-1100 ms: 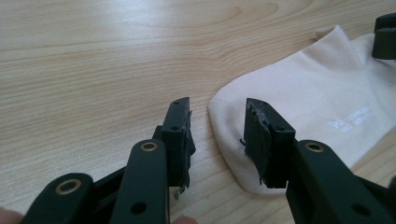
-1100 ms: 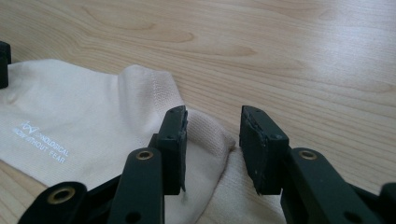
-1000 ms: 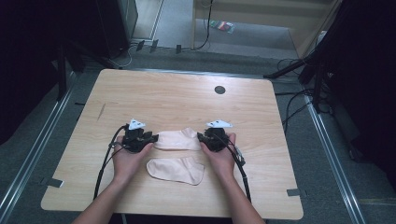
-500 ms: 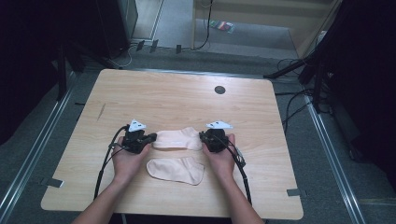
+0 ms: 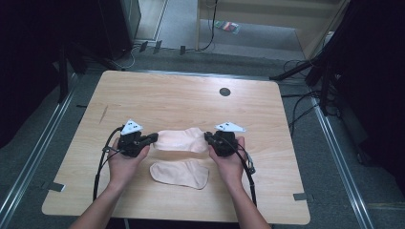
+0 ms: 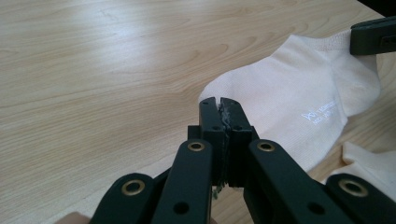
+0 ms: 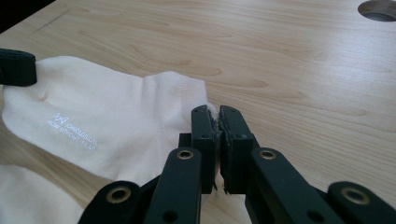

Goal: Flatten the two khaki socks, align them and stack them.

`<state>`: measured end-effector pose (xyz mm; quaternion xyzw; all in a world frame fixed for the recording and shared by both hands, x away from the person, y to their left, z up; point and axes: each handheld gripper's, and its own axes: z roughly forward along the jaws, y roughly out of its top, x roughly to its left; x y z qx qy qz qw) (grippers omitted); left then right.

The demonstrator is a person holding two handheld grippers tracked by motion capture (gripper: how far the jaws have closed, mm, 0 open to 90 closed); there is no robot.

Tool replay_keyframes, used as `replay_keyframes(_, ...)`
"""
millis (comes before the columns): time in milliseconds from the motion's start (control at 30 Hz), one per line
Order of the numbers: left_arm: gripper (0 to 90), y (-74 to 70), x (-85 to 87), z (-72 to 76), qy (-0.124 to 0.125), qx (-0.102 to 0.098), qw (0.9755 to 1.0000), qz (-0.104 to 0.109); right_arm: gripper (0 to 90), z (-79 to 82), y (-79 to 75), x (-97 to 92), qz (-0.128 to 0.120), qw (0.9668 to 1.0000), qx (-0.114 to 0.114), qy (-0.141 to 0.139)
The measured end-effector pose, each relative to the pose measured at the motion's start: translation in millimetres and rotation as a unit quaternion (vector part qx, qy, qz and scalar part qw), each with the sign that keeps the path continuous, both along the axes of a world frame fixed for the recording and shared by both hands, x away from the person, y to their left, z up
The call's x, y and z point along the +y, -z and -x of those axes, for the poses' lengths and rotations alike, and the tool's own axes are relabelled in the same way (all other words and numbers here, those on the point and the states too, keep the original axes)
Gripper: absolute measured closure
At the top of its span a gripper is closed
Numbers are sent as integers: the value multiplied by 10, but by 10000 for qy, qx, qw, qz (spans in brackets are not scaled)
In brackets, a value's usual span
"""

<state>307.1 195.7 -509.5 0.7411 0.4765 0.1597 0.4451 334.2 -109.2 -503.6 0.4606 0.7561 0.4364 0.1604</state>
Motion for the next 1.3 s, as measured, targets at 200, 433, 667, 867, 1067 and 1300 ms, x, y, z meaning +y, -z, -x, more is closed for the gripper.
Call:
replay_keyframes(200, 900, -66, 34, 101, 66, -50, 10000, 29, 863, 109, -55, 5, -4, 10000, -53, -60)
replay_keyframes(433, 900, -66, 21, 245, 165, -29, 9999, 4, 863, 229, -74, 0, -50, 9999, -43, -78)
replay_keyframes(667, 900, -63, 22, 357, 231, 6, 9997, -9, 863, 349, -78, -22, -57, 9999, -21, -114)
replay_keyframes(867, 900, -42, 22, 477, 295, 65, 9995, -30, 863, 508, -69, -36, -76, 9999, 14, -146)
replay_keyframes(1067, 900, 6, 25, 585, 383, 161, 9991, -88, 863, 672, -57, -32, -91, 9998, 40, -200)
replay_keyframes(1300, 900, 56, 45, 658, 416, 257, 9988, -83, 863, 799, -28, -37, -138, 9997, 86, -194)
